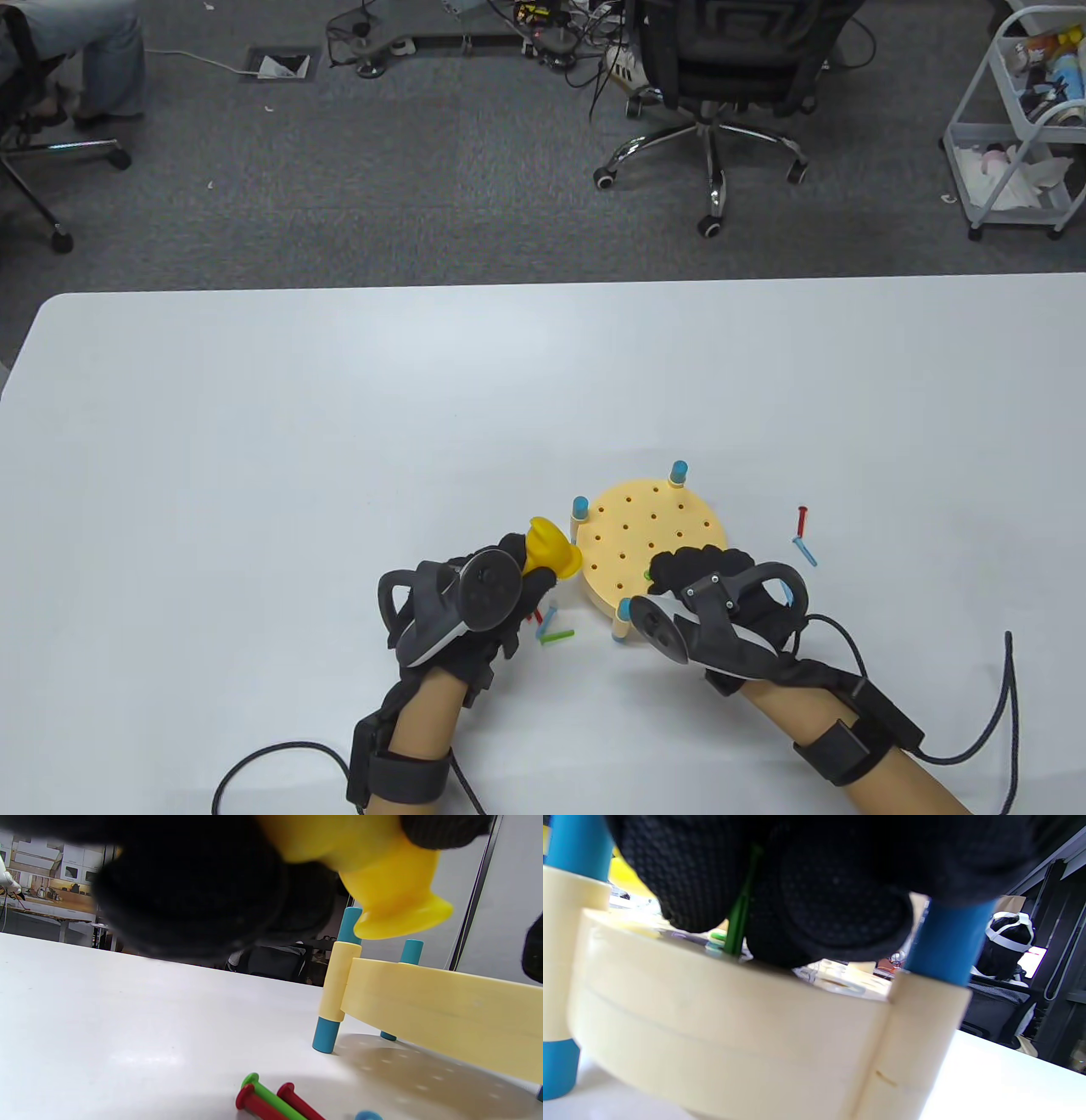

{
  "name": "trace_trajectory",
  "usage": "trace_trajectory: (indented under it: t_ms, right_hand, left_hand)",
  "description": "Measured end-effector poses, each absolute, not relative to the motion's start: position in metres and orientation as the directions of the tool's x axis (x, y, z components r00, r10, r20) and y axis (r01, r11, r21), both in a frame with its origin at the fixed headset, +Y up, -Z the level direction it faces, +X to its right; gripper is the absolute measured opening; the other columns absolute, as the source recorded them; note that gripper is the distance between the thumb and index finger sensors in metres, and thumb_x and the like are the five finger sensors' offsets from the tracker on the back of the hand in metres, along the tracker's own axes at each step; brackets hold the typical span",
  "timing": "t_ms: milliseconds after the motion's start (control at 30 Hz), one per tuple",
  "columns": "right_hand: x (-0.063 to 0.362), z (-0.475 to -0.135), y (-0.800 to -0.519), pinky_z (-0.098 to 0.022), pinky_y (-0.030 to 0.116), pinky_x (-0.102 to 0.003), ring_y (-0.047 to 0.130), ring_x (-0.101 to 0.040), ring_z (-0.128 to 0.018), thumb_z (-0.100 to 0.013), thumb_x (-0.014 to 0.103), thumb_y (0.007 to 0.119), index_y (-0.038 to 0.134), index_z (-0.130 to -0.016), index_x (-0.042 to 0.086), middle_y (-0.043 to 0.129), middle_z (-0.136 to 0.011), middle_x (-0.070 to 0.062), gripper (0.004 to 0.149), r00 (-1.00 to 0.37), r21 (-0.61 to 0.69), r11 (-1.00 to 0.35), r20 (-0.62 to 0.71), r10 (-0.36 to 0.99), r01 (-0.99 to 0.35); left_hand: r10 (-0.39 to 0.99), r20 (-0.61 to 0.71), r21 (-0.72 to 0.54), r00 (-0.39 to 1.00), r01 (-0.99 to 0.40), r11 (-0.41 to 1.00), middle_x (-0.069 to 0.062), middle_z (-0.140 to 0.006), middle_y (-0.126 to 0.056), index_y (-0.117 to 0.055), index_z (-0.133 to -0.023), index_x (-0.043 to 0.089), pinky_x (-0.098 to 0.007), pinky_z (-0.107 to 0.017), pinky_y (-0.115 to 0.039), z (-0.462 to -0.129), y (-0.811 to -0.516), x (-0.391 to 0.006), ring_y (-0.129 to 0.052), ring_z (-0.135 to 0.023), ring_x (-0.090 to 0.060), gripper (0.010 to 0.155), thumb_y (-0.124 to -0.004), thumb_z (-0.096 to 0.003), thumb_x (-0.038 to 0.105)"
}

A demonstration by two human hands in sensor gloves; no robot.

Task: Hammer toy nails into tap bench

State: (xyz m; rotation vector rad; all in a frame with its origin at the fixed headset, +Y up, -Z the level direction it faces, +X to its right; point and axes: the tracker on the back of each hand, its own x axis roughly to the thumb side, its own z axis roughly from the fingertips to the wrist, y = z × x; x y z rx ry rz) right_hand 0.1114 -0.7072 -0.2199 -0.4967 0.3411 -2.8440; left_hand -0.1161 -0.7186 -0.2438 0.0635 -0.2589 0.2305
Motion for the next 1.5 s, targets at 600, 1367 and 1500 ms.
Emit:
trace_trajectory:
  t_ms: [600,1367,1500]
  right_hand:
    - [0.198,-0.214,-0.699,-0.046,0.08,-0.041,0.093,-0.026,-0.063,-0.038,0.053,0.073,0.067,-0.098,0.018,0.084,-0.087,-0.013,0.07,-0.957,-0.265,-0.953,0.282,0.072,-0.15]
    - [0.222,-0.231,-0.75,-0.043,0.081,-0.039,0.095,-0.022,-0.054,-0.04,0.046,0.071,0.072,-0.088,0.019,0.088,-0.075,-0.012,0.055,-0.884,-0.146,-0.89,0.265,0.386,-0.433]
    - [0.221,-0.23,-0.75,-0.043,0.081,-0.039,0.095,-0.022,-0.053,-0.04,0.046,0.071,0.072,-0.088,0.019,0.088,-0.075,-0.011,0.055,-0.889,-0.151,-0.894,0.265,0.375,-0.422]
  left_hand:
    - [0.23,0.302,0.064,0.925,-0.26,0.963,-0.009,-0.046,-0.102,-0.076,-0.084,0.021,-0.034,-0.011,-0.083,-0.239,-0.712,-0.111,-0.102,-0.018,-0.024,0.064,-0.065,-0.0361,0.061]
    - [-0.324,0.42,0.151,0.848,0.287,0.946,-0.007,-0.033,-0.104,-0.081,-0.079,0.018,-0.029,0.003,-0.079,-0.221,-0.678,0.036,-0.097,0.001,-0.02,0.063,-0.06,-0.0376,0.062]
    - [-0.316,0.416,0.386,0.853,0.149,0.91,-0.007,-0.031,-0.105,-0.085,-0.077,0.02,-0.029,0.003,-0.078,-0.212,-0.661,0.034,-0.096,0.002,-0.02,0.063,-0.063,-0.0361,0.063]
